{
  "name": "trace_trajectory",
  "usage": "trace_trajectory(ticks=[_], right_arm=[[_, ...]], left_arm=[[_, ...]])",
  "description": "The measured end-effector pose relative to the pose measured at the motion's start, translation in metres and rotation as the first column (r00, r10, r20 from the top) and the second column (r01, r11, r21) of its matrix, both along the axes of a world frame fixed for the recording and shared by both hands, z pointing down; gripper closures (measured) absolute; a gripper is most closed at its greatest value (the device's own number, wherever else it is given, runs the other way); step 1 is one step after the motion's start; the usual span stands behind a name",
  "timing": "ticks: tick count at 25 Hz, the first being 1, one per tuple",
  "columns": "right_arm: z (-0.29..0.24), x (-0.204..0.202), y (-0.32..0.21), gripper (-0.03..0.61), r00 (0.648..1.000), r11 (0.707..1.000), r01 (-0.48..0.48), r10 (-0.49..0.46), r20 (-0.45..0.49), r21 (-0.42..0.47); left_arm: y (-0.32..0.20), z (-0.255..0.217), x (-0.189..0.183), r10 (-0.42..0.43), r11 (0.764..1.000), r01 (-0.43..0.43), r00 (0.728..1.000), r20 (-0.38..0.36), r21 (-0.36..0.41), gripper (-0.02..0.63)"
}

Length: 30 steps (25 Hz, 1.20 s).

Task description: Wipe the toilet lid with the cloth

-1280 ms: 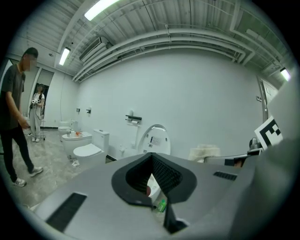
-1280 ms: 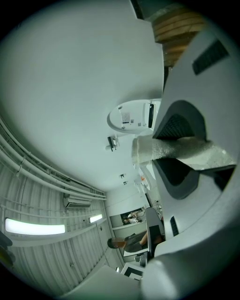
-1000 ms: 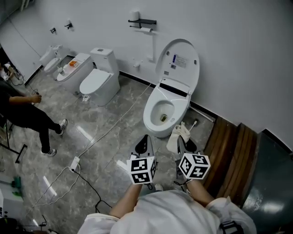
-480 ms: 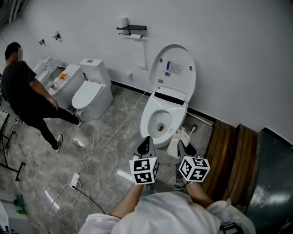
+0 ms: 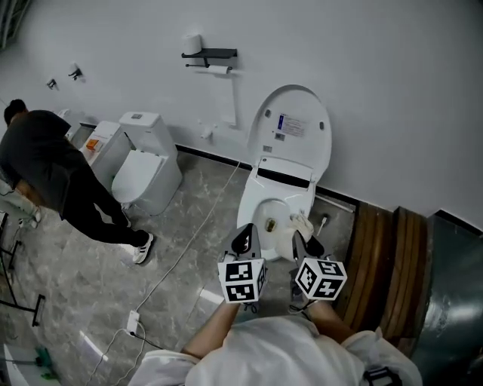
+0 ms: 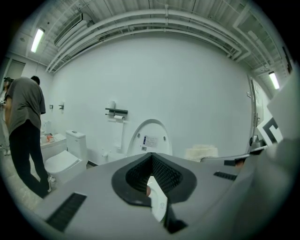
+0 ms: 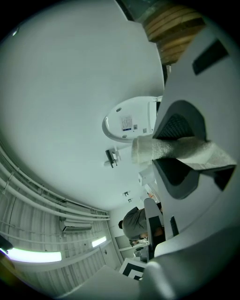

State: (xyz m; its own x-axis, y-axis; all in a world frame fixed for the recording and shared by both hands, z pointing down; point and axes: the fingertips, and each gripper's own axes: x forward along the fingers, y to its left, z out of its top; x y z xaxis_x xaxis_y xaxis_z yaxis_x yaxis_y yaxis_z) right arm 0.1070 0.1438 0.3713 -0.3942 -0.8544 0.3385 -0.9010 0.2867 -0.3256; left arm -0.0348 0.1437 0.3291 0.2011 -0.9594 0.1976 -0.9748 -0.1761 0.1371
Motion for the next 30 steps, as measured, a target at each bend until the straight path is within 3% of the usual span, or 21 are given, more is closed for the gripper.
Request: trace_trajectory(ticks=[9, 20, 30], right_arm=[[-0.013, -0.039, -0.075, 0.480, 0.997, 0.997, -0.076, 0.076, -0.005, 0.017], [-0.020, -0.038, -0.139, 0.480, 0.982, 0.982, -0.186, 0.186, 0.022, 0.027], [-0.009, -0.027, -0.207, 0.480, 0.988, 0.988, -0.152, 0.152, -0.003, 0.032]], left_arm=[[-0.088, -0.004, -0.032, 0.098, 0.995, -0.098, 0.995, 0.009, 0.001, 0.612], [-0.171, 0.006, -0.022, 0.208, 0.978, -0.208, 0.978, -0.009, -0.027, 0.613], [-0.247, 0.004, -0.002, 0.220, 0.976, -0.220, 0.975, 0.015, -0.003, 0.613]])
